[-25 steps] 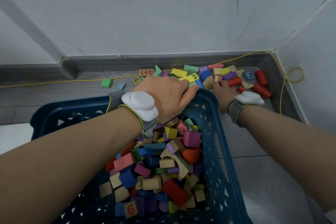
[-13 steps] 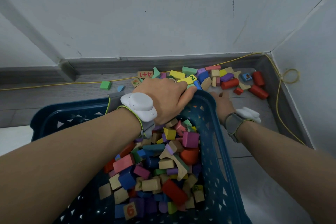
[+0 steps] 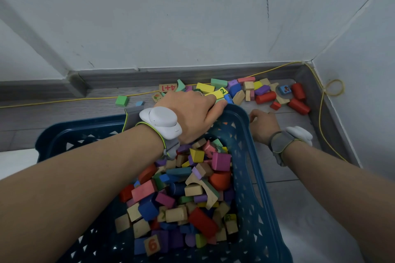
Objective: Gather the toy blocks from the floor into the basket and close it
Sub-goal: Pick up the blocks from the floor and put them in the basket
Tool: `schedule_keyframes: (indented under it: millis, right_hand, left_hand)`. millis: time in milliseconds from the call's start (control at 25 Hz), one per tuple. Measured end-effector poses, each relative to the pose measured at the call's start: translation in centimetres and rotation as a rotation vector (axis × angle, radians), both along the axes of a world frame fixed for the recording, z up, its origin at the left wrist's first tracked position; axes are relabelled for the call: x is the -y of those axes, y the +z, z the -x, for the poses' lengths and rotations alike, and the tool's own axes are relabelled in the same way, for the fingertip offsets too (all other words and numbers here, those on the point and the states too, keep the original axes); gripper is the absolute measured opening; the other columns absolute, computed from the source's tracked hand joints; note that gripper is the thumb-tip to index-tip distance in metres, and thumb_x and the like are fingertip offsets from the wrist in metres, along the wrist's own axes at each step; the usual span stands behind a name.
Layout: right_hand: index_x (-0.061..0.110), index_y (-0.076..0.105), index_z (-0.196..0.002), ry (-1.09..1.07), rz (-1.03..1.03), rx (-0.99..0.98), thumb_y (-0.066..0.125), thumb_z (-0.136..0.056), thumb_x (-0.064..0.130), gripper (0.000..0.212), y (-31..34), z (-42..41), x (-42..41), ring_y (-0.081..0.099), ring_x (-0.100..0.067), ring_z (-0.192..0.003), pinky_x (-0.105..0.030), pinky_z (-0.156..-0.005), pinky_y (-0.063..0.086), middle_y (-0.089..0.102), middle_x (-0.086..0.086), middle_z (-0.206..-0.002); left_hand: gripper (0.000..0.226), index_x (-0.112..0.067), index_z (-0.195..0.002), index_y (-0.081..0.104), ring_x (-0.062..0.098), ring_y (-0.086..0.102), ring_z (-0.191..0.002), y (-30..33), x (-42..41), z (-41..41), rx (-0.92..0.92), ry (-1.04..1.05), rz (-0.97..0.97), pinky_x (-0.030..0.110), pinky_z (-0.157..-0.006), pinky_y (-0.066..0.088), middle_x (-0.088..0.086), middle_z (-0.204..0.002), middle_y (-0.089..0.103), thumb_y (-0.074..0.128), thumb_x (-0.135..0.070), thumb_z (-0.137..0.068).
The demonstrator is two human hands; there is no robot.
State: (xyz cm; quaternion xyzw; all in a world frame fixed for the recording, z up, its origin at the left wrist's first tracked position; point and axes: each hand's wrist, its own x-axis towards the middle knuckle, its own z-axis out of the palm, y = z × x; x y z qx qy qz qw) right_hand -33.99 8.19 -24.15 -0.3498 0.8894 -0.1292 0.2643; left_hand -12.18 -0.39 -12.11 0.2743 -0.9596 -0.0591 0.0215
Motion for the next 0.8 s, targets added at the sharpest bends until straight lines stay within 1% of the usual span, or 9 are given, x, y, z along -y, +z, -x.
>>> schedule_keyframes:
  millis: [120, 200, 240, 320, 440, 520, 600, 680, 800]
  right_hand:
    - [0.017, 0.060, -0.079, -0.133, 0.116, 0.119, 0.067, -0.078, 0.012, 0.008, 0.3, 0.1, -0.1, 0.057, -0.029, -0.096, -0.033, -0.078, 0.049, 0.061, -0.010, -0.088]
    - [0.013, 0.060, -0.081, -0.312, 0.328, 0.528, 0.070, -0.081, 0.006, 0.012, 2.6, -0.3, 0.4, 0.061, -0.027, -0.089, -0.033, -0.066, 0.056, 0.062, -0.011, -0.087]
    - [0.011, 0.061, -0.085, -0.329, 0.440, 0.723, 0.070, -0.082, 0.004, 0.012, 4.4, -0.4, 0.7, 0.062, -0.026, -0.088, -0.030, -0.062, 0.056, 0.062, -0.014, -0.091]
    - [0.012, 0.062, -0.090, -0.235, 0.589, 0.917, 0.070, -0.082, 0.004, 0.014, 9.3, -0.6, 0.9, 0.064, -0.022, -0.079, -0.027, -0.061, 0.055, 0.062, -0.016, -0.096]
    - [0.016, 0.066, -0.088, 0.097, 0.621, 0.923, 0.079, -0.072, 0.011, 0.022, 16.9, -1.5, 0.1, 0.059, -0.025, -0.074, -0.033, -0.067, 0.044, 0.063, -0.008, -0.086]
    - [0.019, 0.069, -0.091, 0.454, 0.417, 0.932, 0.085, -0.064, 0.014, 0.032, 20.8, -2.4, -1.0, 0.060, -0.029, -0.085, -0.036, -0.073, 0.047, 0.066, -0.012, -0.095]
    - [0.019, 0.071, -0.100, 0.714, 0.172, 0.885, 0.085, -0.067, 0.012, 0.036, 22.8, -2.9, -1.5, 0.066, -0.024, -0.095, -0.025, -0.079, 0.054, 0.068, -0.010, -0.108]
    - [0.012, 0.070, -0.100, 0.667, 0.161, 0.818, 0.077, -0.072, 0.014, 0.029, 22.7, -3.2, -1.0, 0.067, -0.022, -0.090, -0.025, -0.074, 0.056, 0.070, -0.010, -0.106]
    - [0.009, 0.063, -0.092, 0.268, 0.299, 0.622, 0.071, -0.083, 0.008, 0.012, 17.3, -2.4, 1.0, 0.059, -0.024, -0.072, -0.031, -0.055, 0.047, 0.064, -0.014, -0.083]
  left_hand:
    - [0.052, -0.026, -0.089, 0.051, 0.024, 0.058, -0.069, 0.0, -0.1, -0.1, -0.001, -0.005, -0.003, 0.040, -0.065, 0.053, -0.004, -0.073, 0.056, 0.010, -0.058, -0.098]
    - [0.052, -0.027, -0.089, 0.052, 0.024, 0.058, -0.069, 0.0, -0.1, -0.1, -0.006, -0.002, -0.007, 0.039, -0.065, 0.052, -0.004, -0.073, 0.055, 0.011, -0.058, -0.098]
    - [0.053, -0.027, -0.089, 0.052, 0.024, 0.057, -0.070, 0.0, -0.1, -0.1, -0.010, -0.002, -0.011, 0.039, -0.066, 0.052, -0.004, -0.073, 0.055, 0.011, -0.058, -0.098]
    - [0.053, -0.027, -0.088, 0.052, 0.025, 0.057, -0.070, 0.1, 0.0, -0.1, -0.007, -0.003, -0.017, 0.039, -0.066, 0.052, -0.004, -0.074, 0.055, 0.010, -0.058, -0.098]
    - [0.053, -0.026, -0.090, 0.052, 0.024, 0.057, -0.068, 0.2, 0.0, -0.1, -0.007, -0.012, -0.011, 0.039, -0.064, 0.052, -0.004, -0.072, 0.053, 0.011, -0.058, -0.098]
    - [0.054, -0.025, -0.091, 0.053, 0.023, 0.055, -0.065, 0.3, 0.0, -0.2, -0.017, -0.019, -0.006, 0.037, -0.061, 0.050, -0.004, -0.069, 0.052, 0.010, -0.057, -0.097]
    - [0.055, -0.025, -0.093, 0.055, 0.023, 0.054, -0.063, 0.3, -0.2, -0.2, -0.024, -0.016, -0.005, 0.036, -0.059, 0.047, -0.005, -0.067, 0.050, 0.010, -0.057, -0.097]
    - [0.053, -0.025, -0.094, 0.056, 0.023, 0.053, -0.065, 0.3, -0.2, -0.2, -0.020, -0.007, 0.005, 0.036, -0.060, 0.047, -0.006, -0.068, 0.049, 0.012, -0.056, -0.098]
    - [0.053, -0.025, -0.092, 0.054, 0.024, 0.054, -0.067, 0.4, -0.1, -0.1, -0.004, -0.005, 0.009, 0.037, -0.063, 0.049, -0.006, -0.069, 0.049, 0.013, -0.056, -0.099]
